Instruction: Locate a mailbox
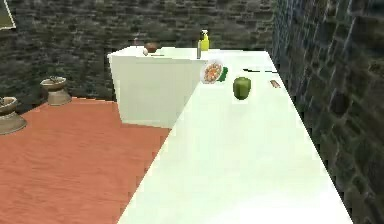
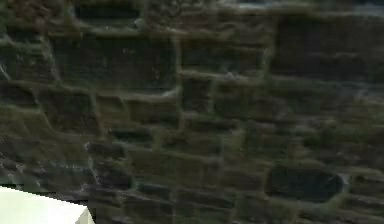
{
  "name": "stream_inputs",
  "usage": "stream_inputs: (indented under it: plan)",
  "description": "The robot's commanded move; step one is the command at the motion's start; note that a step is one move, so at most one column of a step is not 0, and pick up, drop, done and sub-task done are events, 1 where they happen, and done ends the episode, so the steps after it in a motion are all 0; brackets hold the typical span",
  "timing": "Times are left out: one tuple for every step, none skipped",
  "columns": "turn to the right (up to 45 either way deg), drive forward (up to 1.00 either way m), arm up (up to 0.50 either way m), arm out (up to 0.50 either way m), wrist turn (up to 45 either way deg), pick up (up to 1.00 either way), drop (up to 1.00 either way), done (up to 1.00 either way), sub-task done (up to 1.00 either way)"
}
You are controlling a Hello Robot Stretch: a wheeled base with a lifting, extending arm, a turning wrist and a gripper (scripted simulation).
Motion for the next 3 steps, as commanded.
stream_inputs:
  plan:
    - [-45.0, 0.00, 0.00, 0.00, 0.0, 0.00, 0.00, 0.00, 0.00]
    - [-39.0, 0.00, 0.00, 0.00, 0.0, 0.00, 0.00, 0.00, 0.00]
    - [0.0, 0.85, 0.00, 0.00, 0.0, 0.00, 0.00, 0.00, 0.00]
